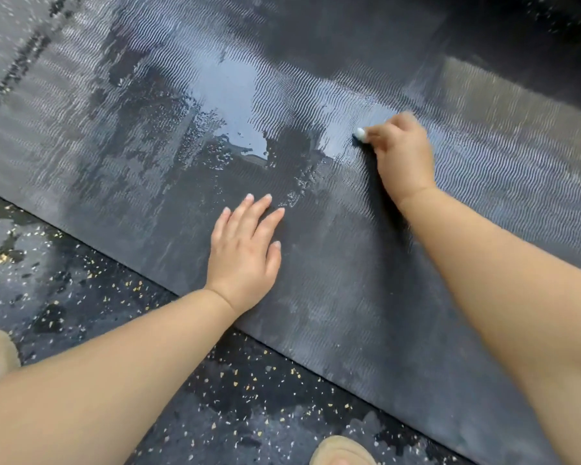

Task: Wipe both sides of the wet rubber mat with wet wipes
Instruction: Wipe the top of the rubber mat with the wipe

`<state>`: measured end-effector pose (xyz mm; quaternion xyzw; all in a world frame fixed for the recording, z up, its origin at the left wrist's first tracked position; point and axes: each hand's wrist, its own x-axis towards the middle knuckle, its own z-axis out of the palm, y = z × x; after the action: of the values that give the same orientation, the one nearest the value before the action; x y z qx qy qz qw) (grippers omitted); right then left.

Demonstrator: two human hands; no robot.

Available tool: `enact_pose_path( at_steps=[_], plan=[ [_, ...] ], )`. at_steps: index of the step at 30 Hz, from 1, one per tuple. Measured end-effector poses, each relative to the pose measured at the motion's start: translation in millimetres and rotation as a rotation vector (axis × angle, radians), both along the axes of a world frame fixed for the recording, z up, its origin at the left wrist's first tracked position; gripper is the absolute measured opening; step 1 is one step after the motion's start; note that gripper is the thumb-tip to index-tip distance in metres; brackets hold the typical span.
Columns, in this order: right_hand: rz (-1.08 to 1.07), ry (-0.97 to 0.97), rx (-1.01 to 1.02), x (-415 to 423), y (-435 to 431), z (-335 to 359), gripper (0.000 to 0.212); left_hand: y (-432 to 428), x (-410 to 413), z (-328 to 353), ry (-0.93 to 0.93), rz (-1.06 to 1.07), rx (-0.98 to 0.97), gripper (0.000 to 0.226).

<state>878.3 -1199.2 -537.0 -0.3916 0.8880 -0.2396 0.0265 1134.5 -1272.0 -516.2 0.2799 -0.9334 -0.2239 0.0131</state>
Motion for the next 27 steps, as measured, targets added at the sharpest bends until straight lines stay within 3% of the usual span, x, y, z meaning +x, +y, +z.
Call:
enact_pose_path(
  at_steps=[3,6,9,12,14,18,22,24,27],
  plan=[
    [-0.144,-0.009,-0.049,11.7,-3.3,4.6,0.019,-20.0,-48.3,-1.6,0.045,0.014,-0.002,0.046],
    [0.046,0.01,-0.113,70.6,19.3,7.4,0.01,-39.7,-96.7,-5.2,0.098,0.004,-0.047,0.049],
    [0.273,-0.041,-0.058,109.1,51.7,6.6,0.026,-60.6,-140.3,-11.6,0.079,-0.031,-0.111,0.05],
    [0.392,-0.047,-0.005,95.6,58.4,6.1,0.038,-79.7,-167.2,-24.7,-0.031,-0.018,-0.171,0.053],
    [0.432,-0.012,-0.005,65.4,46.8,7.6,0.033,-83.3,-171.0,-33.6,-0.071,-0.02,-0.227,0.054],
    [0.315,0.08,-0.073,-26.3,-1.7,8.5,0.009,-81.4,-169.3,-34.7,-0.016,-0.016,-0.24,0.056],
    [-0.066,0.024,-0.02,-117.2,-49.9,7.9,0.021,-80.3,-168.1,-27.7,-0.038,-0.003,-0.229,0.059],
    [-0.146,0.034,0.025,-131.3,-60.0,5.9,0.022,-79.0,-169.0,-24.7,-0.056,-0.007,-0.209,0.059],
    [-0.165,0.01,0.002,-84.8,-53.3,7.0,0.019,-80.0,-169.0,-22.2,-0.078,-0.002,-0.194,0.058]
  ],
)
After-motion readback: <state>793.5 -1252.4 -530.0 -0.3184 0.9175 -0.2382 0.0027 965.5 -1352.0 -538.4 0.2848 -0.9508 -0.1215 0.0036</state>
